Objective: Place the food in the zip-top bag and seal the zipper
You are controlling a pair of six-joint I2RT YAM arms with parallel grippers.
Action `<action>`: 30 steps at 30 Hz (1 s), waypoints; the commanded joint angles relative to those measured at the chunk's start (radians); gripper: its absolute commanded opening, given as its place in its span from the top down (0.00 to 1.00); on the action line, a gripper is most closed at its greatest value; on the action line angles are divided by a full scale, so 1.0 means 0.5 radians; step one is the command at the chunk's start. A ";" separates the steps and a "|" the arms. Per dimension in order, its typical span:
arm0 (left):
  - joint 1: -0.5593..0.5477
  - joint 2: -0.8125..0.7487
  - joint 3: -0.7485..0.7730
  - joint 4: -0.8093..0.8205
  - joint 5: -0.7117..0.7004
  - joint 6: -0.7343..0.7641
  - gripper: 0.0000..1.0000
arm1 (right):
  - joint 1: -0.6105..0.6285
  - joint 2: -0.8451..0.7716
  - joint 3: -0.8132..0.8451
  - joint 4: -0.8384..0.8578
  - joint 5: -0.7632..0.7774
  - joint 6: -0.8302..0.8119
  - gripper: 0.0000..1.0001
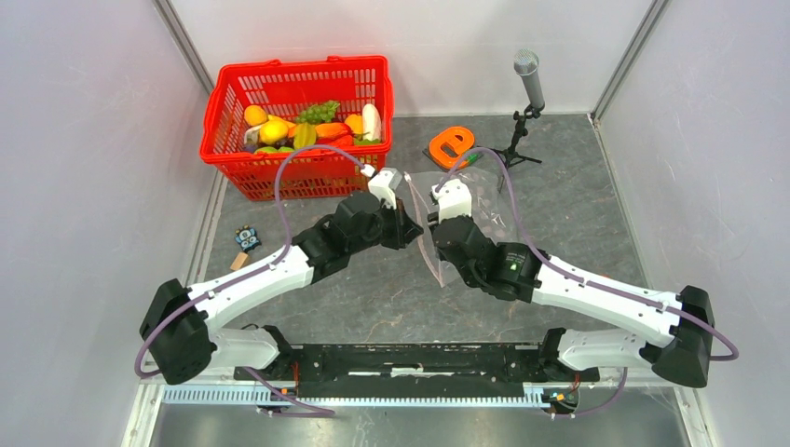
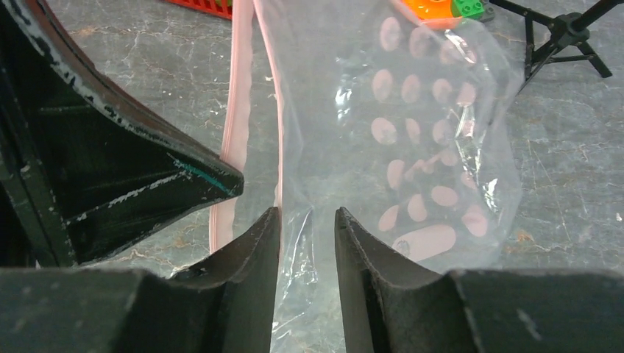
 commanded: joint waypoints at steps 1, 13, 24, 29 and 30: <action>-0.035 -0.024 0.095 -0.031 -0.041 -0.078 0.98 | 0.022 -0.008 0.086 0.013 0.130 -0.007 0.61; -0.052 -0.004 0.159 -0.063 -0.028 -0.127 0.98 | 0.068 0.051 0.059 0.193 -0.010 -0.014 0.55; -0.054 -0.098 0.127 -0.060 -0.039 -0.127 0.98 | 0.068 0.095 -0.021 0.121 0.154 0.059 0.66; -0.054 -0.121 0.114 -0.097 -0.092 -0.110 0.98 | 0.068 0.047 -0.044 0.146 0.222 0.030 0.87; -0.053 -0.126 0.114 -0.119 -0.124 -0.100 0.98 | 0.068 0.038 -0.025 0.118 0.246 0.026 0.92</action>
